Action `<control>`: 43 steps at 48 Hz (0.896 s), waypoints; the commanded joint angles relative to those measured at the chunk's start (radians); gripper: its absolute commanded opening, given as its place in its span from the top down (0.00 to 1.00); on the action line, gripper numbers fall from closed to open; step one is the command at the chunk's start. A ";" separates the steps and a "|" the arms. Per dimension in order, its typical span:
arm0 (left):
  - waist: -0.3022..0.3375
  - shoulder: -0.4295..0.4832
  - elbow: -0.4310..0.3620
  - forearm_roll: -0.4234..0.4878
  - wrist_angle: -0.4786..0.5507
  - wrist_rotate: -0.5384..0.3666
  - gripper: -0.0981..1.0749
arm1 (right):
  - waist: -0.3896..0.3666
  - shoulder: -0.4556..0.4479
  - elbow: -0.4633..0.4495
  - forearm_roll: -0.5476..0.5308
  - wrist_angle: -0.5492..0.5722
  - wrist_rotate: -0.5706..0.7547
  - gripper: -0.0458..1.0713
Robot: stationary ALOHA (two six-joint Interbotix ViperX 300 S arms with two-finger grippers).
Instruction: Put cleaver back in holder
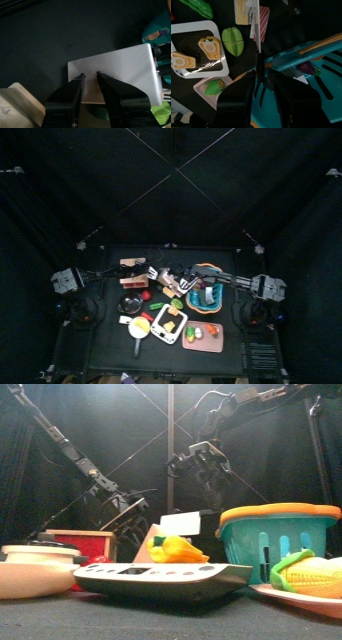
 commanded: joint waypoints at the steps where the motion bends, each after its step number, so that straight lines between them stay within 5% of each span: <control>1: 0.002 0.000 0.017 -0.003 0.012 -0.006 0.31 | 0.005 -0.051 -0.002 -0.005 -0.014 -0.003 0.32; 18: 0.002 0.000 0.017 -0.005 0.012 -0.006 0.31 | 0.011 -0.051 0.032 -0.025 -0.031 0.002 0.30; 43: 0.003 0.000 0.017 -0.005 0.012 -0.006 0.31 | 0.011 -0.048 0.026 -0.040 -0.031 0.003 0.44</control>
